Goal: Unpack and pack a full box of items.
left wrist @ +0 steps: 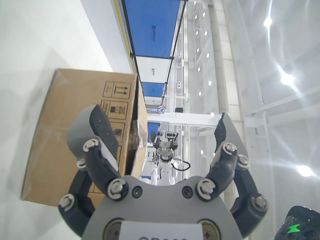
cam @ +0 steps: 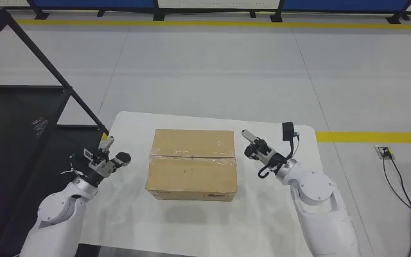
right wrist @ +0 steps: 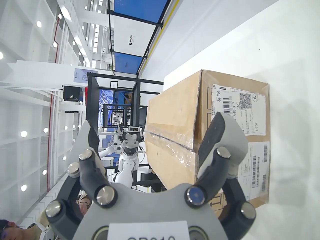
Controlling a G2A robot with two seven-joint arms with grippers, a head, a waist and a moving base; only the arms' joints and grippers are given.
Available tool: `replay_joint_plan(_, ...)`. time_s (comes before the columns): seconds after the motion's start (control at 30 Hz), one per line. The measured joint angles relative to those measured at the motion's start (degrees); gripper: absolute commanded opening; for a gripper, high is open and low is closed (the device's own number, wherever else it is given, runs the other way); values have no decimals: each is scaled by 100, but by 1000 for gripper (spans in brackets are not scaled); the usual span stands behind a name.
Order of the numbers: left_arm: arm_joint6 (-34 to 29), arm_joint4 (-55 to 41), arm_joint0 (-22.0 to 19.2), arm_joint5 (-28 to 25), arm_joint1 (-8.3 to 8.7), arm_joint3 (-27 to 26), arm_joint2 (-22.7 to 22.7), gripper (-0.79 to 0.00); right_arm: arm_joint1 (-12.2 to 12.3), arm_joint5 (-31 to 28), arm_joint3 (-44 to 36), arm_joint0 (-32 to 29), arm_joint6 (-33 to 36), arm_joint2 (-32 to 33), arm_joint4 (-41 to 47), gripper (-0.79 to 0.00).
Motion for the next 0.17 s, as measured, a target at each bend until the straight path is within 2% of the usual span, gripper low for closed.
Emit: replay_joint_plan(0.17,-21,5,0,3,-1,-5,7,0,0,0,0,0,0,0,0,0)
